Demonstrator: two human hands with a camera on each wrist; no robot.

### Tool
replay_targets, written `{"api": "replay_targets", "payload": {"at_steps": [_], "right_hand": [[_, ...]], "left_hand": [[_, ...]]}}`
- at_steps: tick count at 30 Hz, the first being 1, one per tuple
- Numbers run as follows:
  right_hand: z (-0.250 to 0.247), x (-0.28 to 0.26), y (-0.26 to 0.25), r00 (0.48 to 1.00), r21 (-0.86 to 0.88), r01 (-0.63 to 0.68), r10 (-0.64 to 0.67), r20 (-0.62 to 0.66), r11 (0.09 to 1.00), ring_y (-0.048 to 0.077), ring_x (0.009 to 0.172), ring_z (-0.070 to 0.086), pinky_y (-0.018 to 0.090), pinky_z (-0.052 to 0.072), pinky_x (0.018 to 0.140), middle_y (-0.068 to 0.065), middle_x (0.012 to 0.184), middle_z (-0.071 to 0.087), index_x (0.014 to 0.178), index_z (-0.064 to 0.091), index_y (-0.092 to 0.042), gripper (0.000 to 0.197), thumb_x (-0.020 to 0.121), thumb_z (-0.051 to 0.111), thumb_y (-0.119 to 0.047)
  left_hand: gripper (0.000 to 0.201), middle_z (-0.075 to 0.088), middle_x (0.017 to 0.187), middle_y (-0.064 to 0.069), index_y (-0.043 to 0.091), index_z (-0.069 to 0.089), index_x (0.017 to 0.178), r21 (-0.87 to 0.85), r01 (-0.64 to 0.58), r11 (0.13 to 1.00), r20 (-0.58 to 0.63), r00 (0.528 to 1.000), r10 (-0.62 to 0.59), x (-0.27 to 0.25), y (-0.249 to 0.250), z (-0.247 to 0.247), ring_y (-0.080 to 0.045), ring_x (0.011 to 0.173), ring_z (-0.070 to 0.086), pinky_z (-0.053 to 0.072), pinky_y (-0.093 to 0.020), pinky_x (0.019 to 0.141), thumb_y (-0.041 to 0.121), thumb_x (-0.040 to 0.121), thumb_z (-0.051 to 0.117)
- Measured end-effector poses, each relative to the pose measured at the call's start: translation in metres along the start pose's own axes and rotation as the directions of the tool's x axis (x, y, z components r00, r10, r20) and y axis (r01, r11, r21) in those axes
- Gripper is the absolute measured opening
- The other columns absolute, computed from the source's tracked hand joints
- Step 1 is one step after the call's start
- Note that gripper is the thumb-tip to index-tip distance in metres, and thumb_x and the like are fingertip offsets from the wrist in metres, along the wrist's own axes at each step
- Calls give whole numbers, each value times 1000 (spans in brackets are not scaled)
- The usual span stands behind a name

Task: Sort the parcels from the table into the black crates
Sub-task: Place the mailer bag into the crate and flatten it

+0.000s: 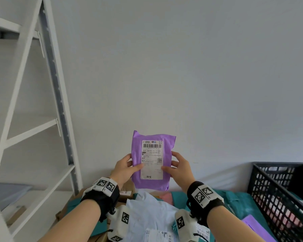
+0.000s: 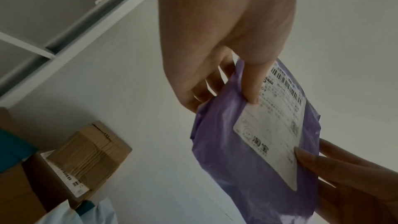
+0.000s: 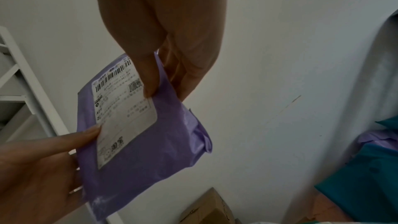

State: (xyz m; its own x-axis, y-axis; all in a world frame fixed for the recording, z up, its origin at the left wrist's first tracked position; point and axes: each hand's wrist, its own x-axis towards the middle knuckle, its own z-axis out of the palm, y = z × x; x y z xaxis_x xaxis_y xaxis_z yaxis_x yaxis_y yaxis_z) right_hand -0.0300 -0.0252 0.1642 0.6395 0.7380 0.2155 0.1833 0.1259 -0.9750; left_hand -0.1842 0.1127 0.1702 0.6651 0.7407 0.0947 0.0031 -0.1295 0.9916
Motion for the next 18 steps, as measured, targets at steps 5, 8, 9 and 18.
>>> {"api": "replay_targets", "payload": {"at_steps": [5,8,9,18], "right_hand": [[10,-3,-3,1000,-9,9,-9,-5,1000,24,93,68,38,59,76,10,101,69,118,50,-21,50,80,66,8],[12,-5,-3,1000,-18,10,-10,-12,1000,23,94,68,38,59,77,9,101,69,121,51,-18,51,80,66,8],[13,-6,-4,1000,-23,8,-8,-15,1000,23,94,68,39,59,77,9,102,69,122,51,-17,51,80,66,7],[-16,-43,9,988,-44,-86,80,-131,995,26,98,66,38,59,79,13,105,67,126,49,-15,54,80,65,8]], "left_hand": [[35,69,107,-3,22,58,115,9,-13,1000,1,1000,13,-4,1,-10,-19,96,67,58,-32,74,11,83,70],[35,70,107,-2,22,58,114,16,-24,1000,7,1000,24,-5,0,-12,-19,96,67,57,-31,74,11,84,70],[35,69,107,-2,22,58,115,18,-23,1000,13,1000,23,-5,0,-13,-19,97,67,58,-33,75,11,83,70],[40,70,106,-9,17,58,115,-8,47,999,179,983,-45,-10,-19,20,-26,96,68,57,-44,83,0,80,70]]}}
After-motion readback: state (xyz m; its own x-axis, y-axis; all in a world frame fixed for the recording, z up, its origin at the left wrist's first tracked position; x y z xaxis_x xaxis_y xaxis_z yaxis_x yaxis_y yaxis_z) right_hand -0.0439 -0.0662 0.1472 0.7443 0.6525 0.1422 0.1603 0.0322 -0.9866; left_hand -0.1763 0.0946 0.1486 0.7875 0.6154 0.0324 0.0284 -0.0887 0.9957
